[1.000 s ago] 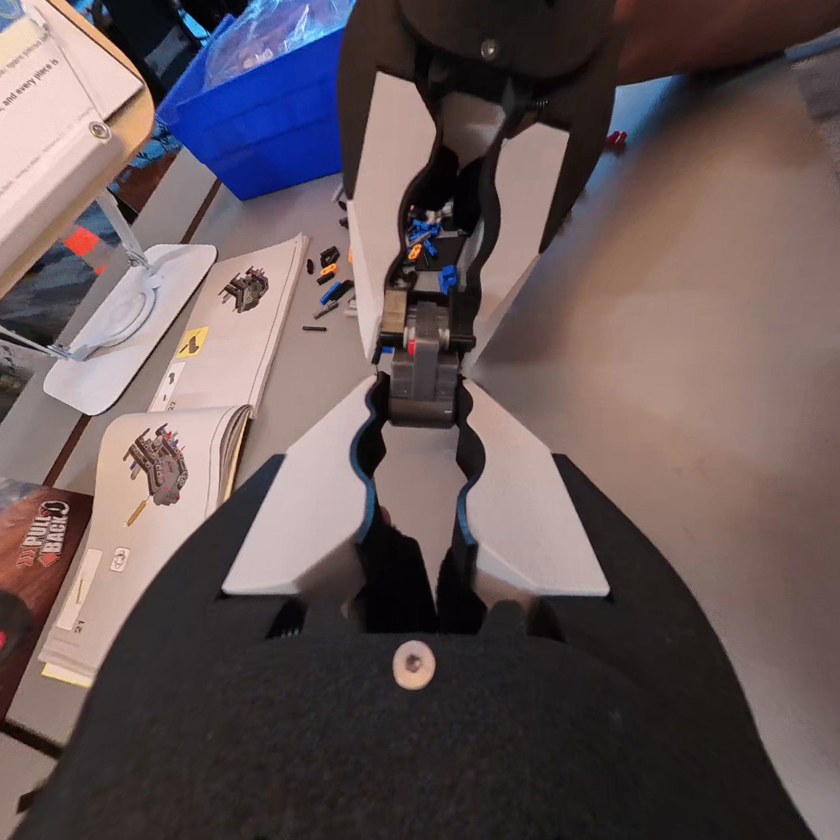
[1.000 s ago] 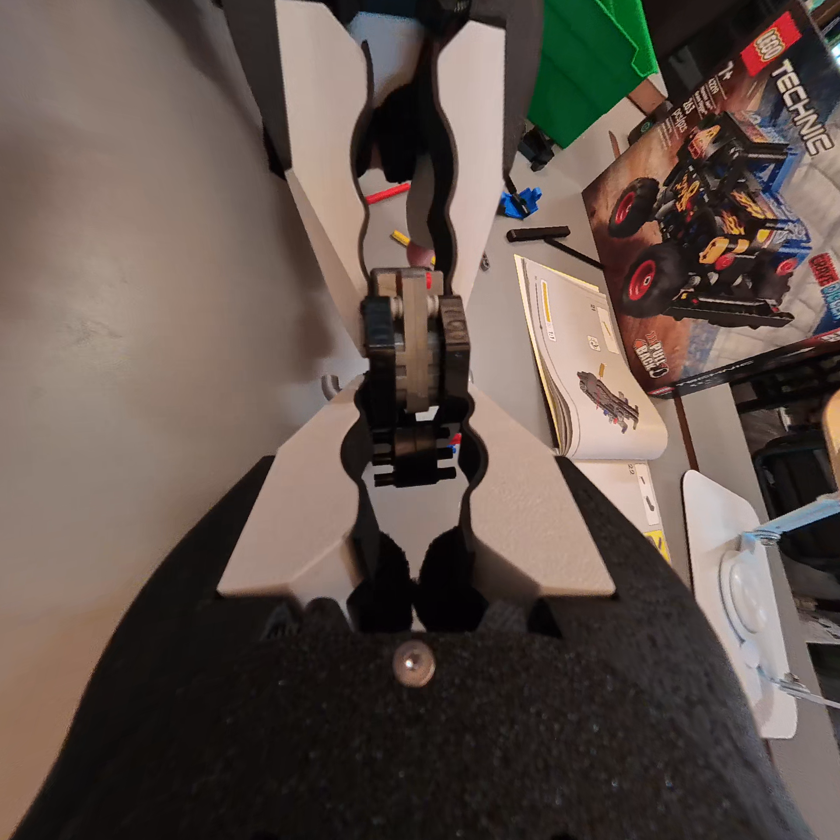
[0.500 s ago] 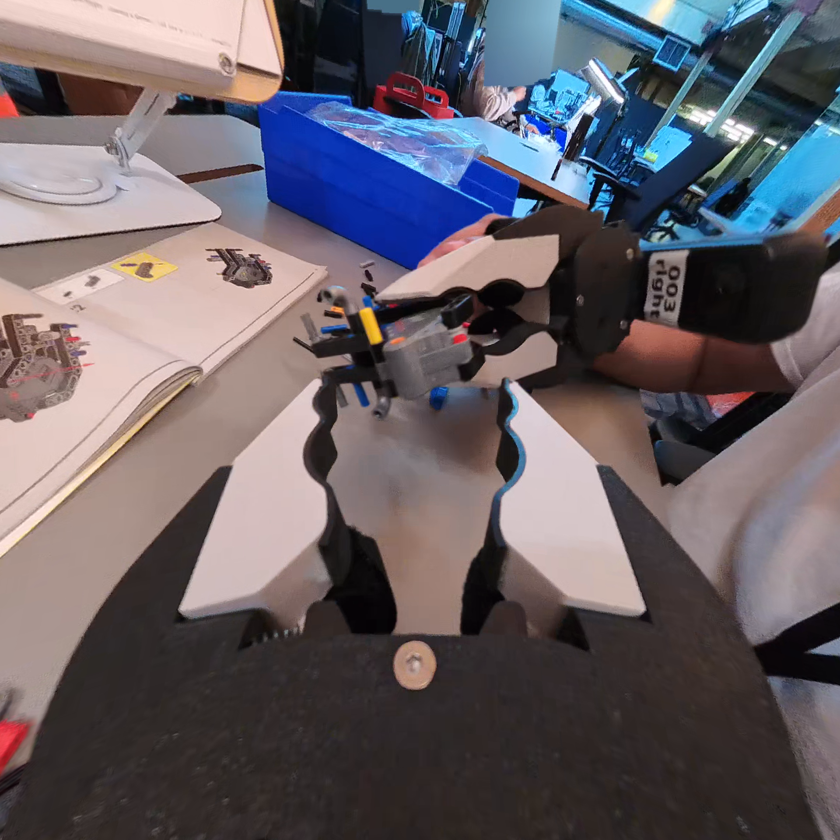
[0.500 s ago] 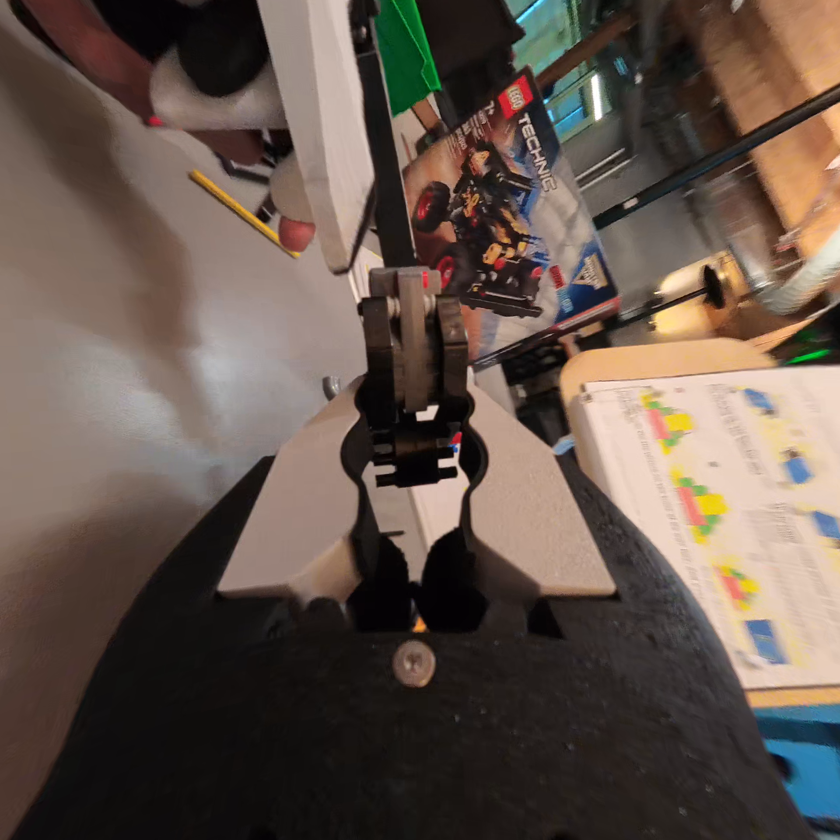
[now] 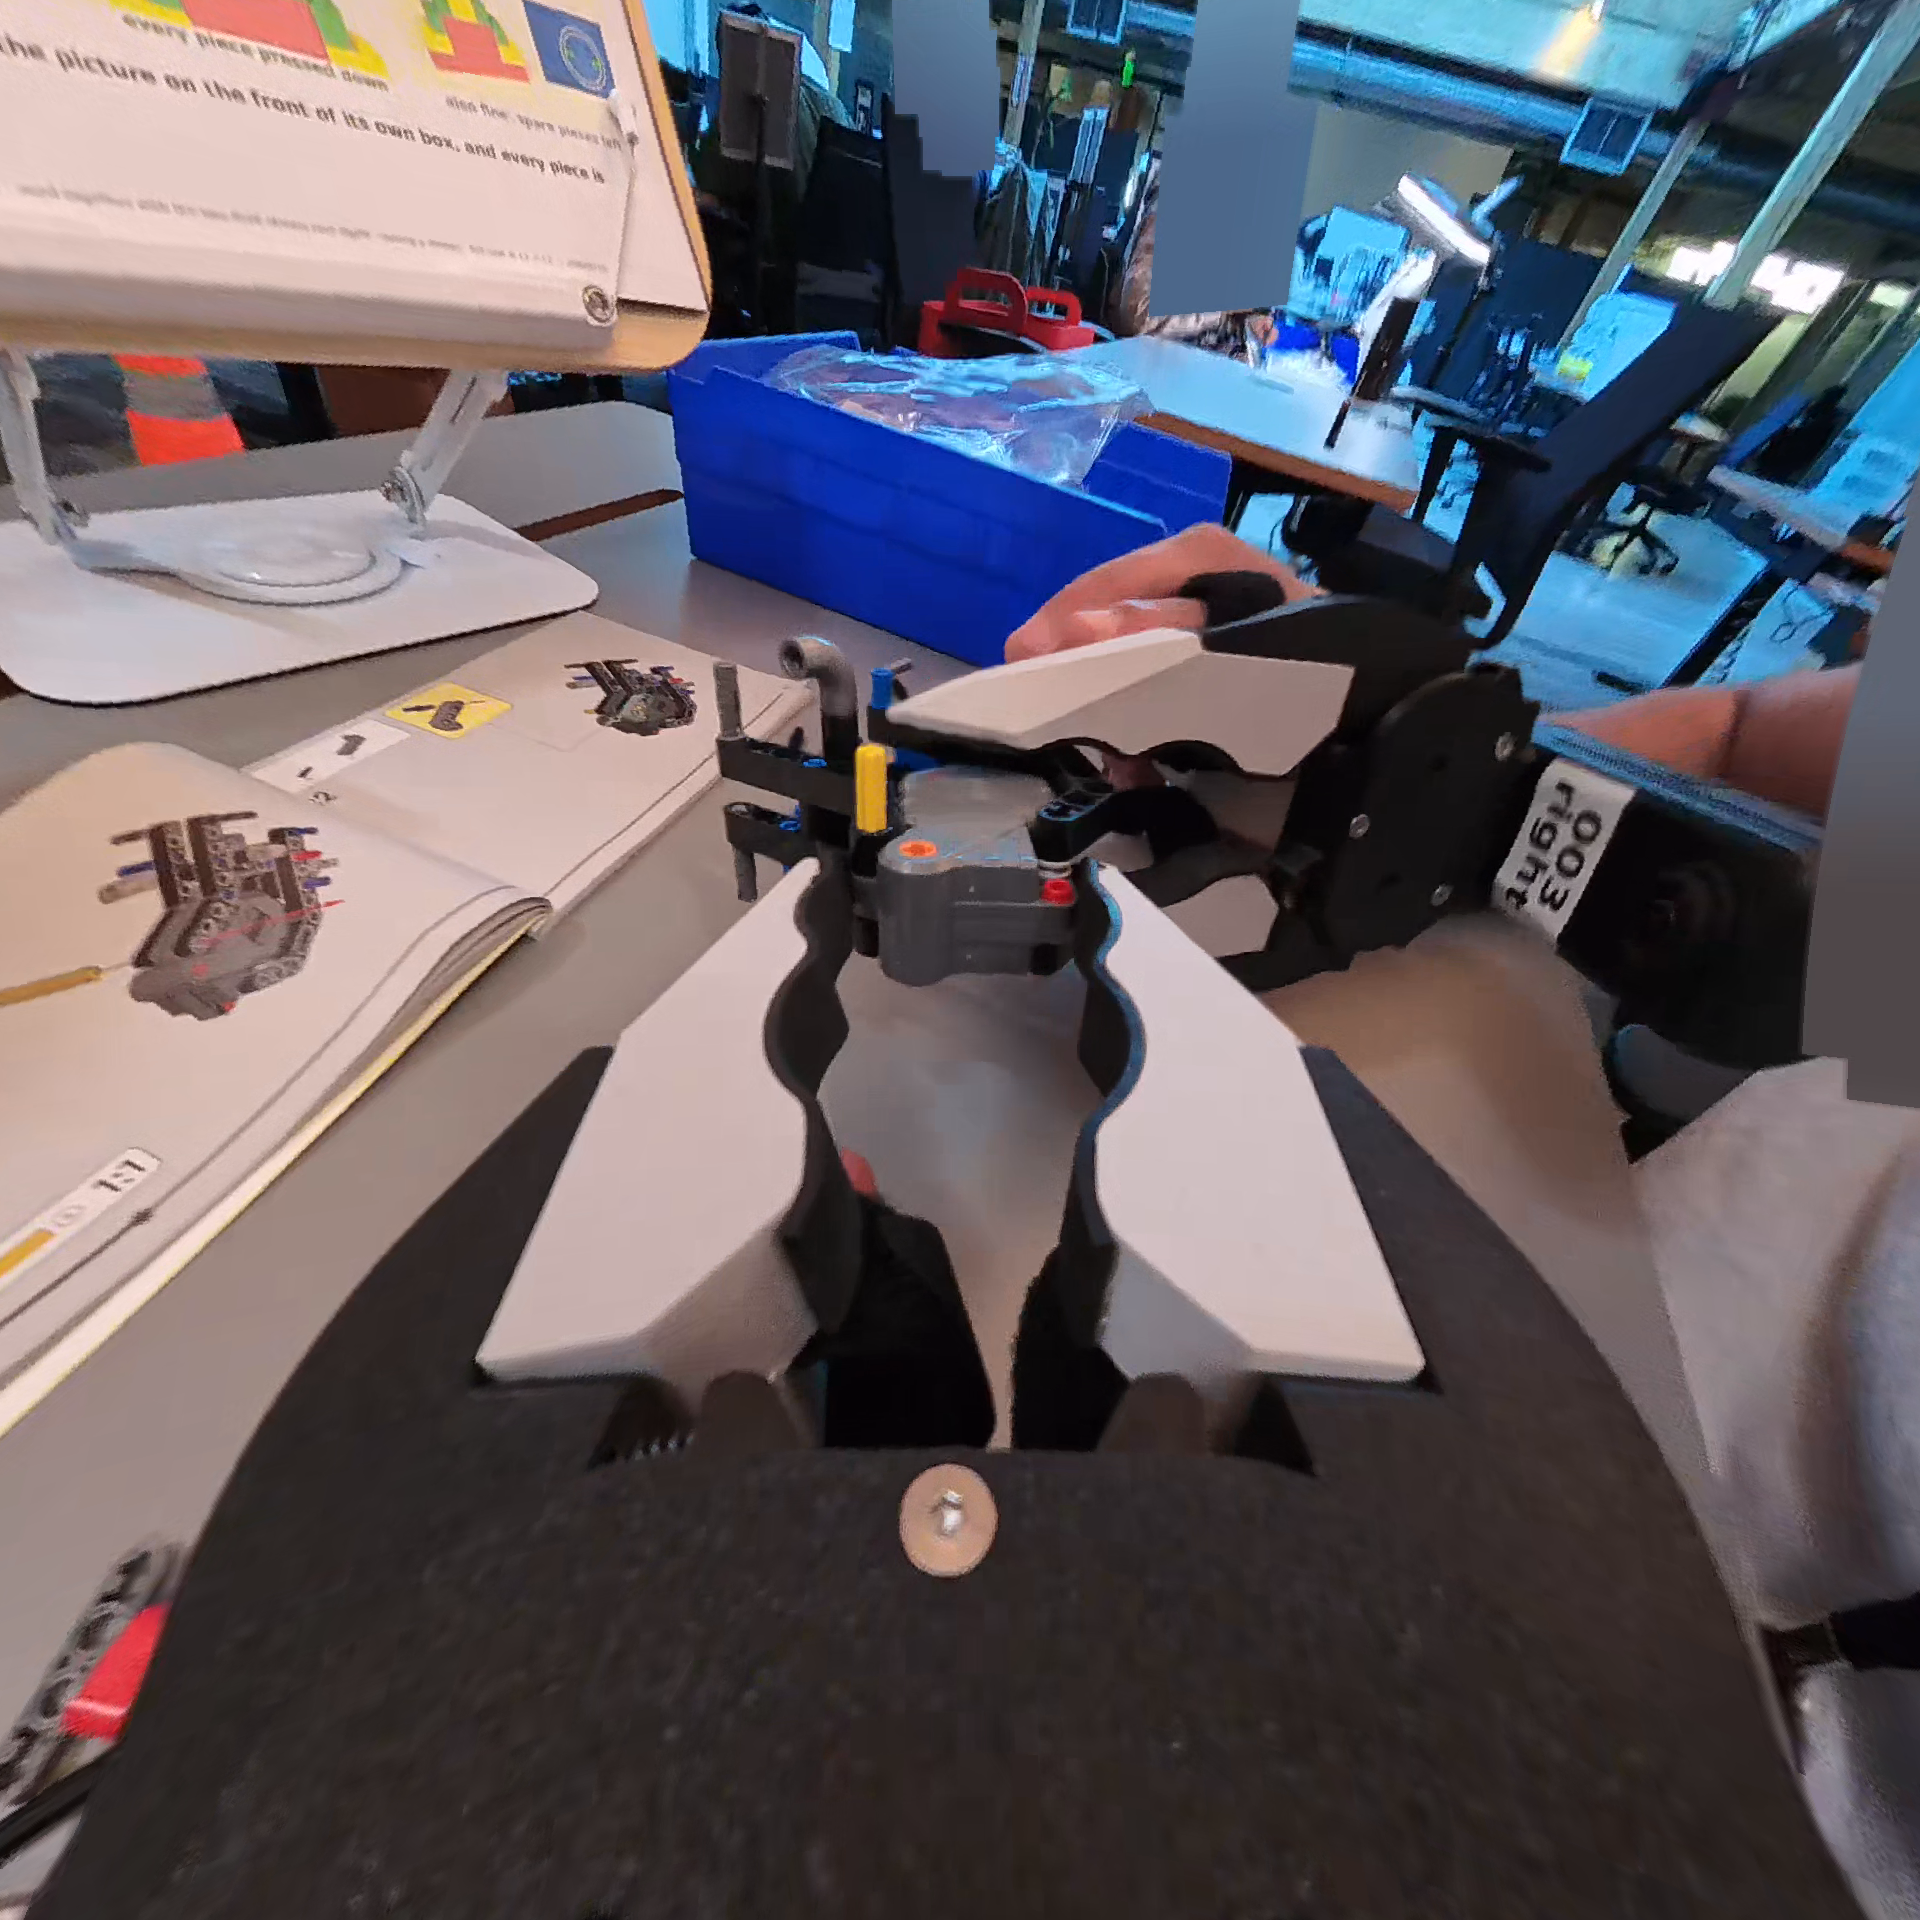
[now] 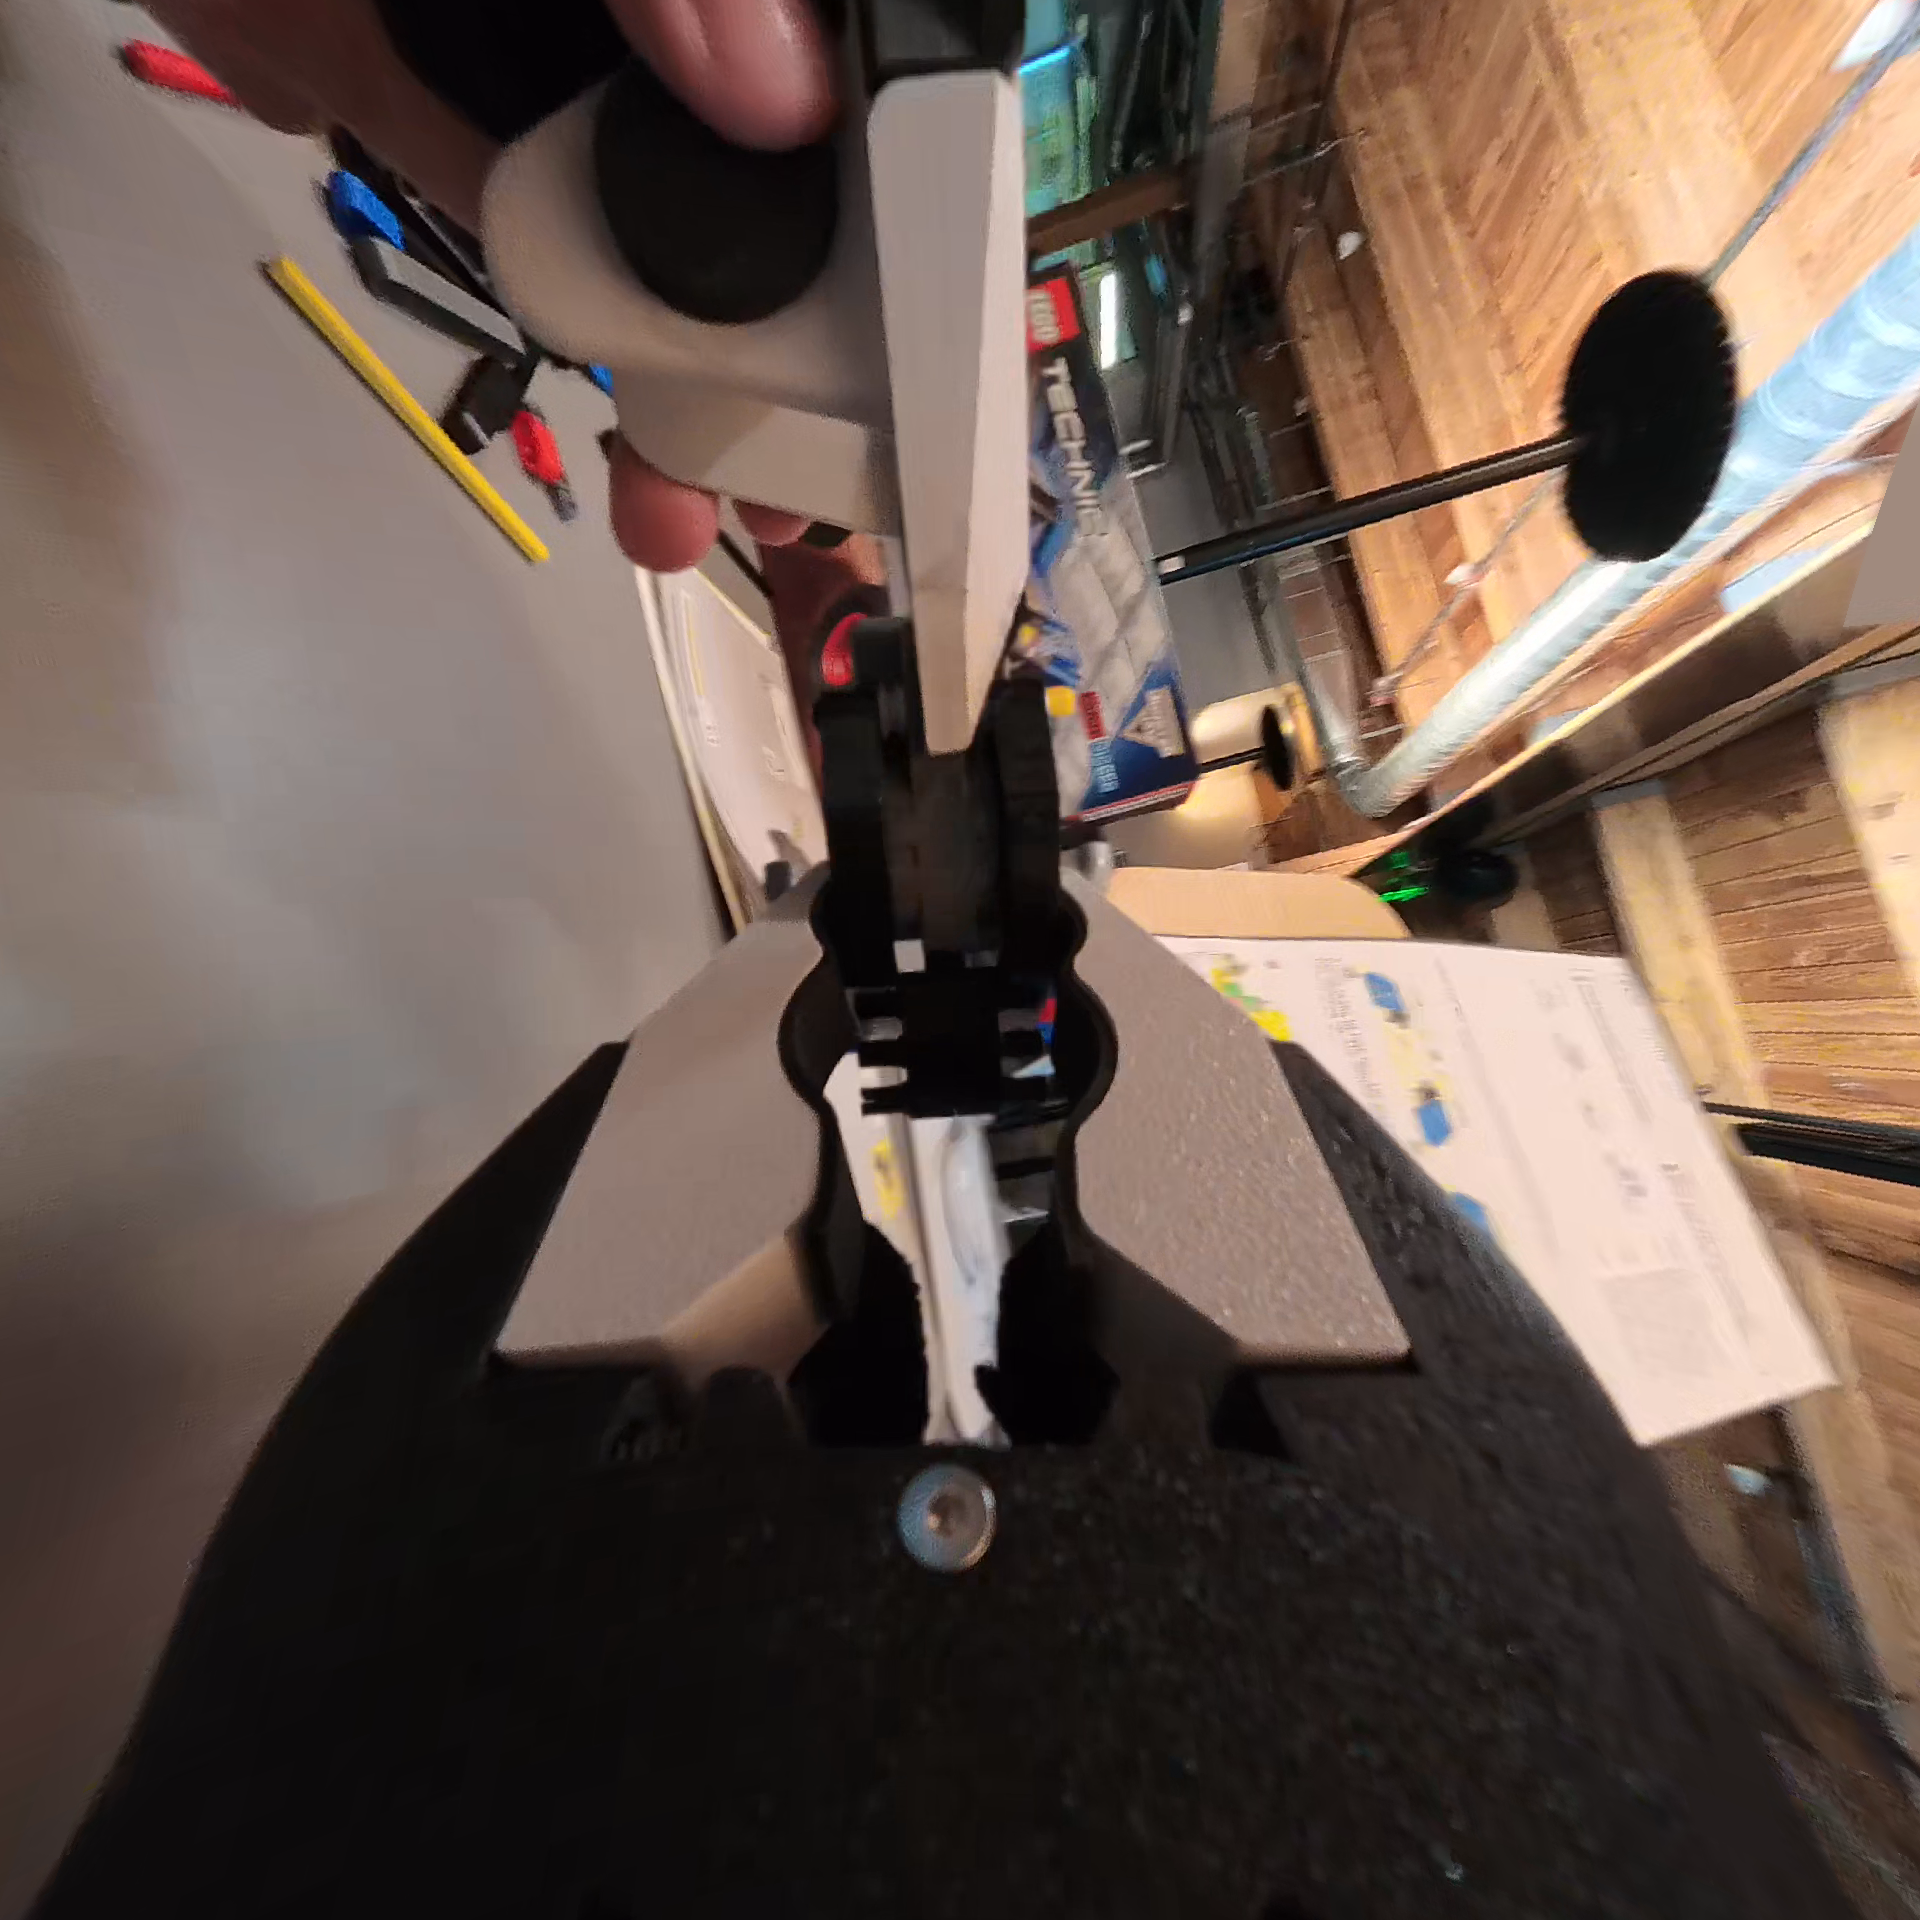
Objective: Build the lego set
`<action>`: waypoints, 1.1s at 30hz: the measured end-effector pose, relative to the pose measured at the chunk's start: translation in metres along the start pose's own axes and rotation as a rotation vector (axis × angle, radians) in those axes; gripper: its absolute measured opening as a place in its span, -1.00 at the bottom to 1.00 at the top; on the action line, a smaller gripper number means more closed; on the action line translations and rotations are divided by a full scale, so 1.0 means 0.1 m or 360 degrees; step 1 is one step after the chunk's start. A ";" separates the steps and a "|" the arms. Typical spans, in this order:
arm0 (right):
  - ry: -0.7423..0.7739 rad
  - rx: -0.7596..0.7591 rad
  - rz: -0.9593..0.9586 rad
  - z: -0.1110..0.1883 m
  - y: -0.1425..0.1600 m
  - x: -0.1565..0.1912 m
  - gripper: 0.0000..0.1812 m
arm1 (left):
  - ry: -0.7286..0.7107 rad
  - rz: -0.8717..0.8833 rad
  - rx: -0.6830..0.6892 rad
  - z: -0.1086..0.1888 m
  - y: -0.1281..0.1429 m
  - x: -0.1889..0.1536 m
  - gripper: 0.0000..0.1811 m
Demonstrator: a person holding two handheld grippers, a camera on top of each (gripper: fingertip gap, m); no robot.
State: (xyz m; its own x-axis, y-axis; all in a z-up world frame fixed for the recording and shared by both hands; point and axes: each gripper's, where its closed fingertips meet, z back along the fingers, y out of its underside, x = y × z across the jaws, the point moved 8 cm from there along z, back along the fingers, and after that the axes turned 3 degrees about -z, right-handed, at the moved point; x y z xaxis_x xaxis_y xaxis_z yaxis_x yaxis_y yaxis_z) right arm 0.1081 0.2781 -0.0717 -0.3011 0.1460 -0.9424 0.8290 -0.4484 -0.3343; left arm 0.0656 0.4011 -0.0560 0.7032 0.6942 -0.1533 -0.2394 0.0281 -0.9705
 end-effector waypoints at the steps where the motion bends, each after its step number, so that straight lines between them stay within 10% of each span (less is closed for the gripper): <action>1: -0.0084 0.0013 -0.0062 0.00 0.00 0.02 -0.62 | -0.0003 -0.0048 0.0028 0.00 0.00 -0.01 -0.55; 5: -0.0495 -0.0130 -0.0432 0.11 -0.05 0.01 -0.35 | -0.0105 -0.0382 0.0124 0.03 0.00 -0.02 -0.55; 9: -0.1068 -0.0292 -0.1150 0.18 0.02 -0.17 -0.47 | -0.0318 -0.0879 0.0241 0.06 0.01 -0.01 -0.55; 13: -0.1129 -0.0202 -0.1601 -0.03 0.18 -0.34 -0.65 | -0.0475 -0.1413 0.0371 -0.02 0.17 -0.13 -0.55; 33: -0.1015 -0.0048 -0.1255 -0.05 0.17 -0.02 -0.96 | -0.0558 -0.1538 0.0465 -0.25 0.51 -0.16 -0.55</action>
State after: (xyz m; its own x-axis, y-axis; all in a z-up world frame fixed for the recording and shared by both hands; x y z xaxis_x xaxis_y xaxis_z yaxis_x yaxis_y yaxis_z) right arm 0.1248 0.2744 -0.0751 -0.9557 -0.1114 -0.2724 0.2940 -0.4037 -0.8664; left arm 0.0584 0.3735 -0.1073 0.4599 0.4518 0.7644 0.1331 0.8161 -0.5624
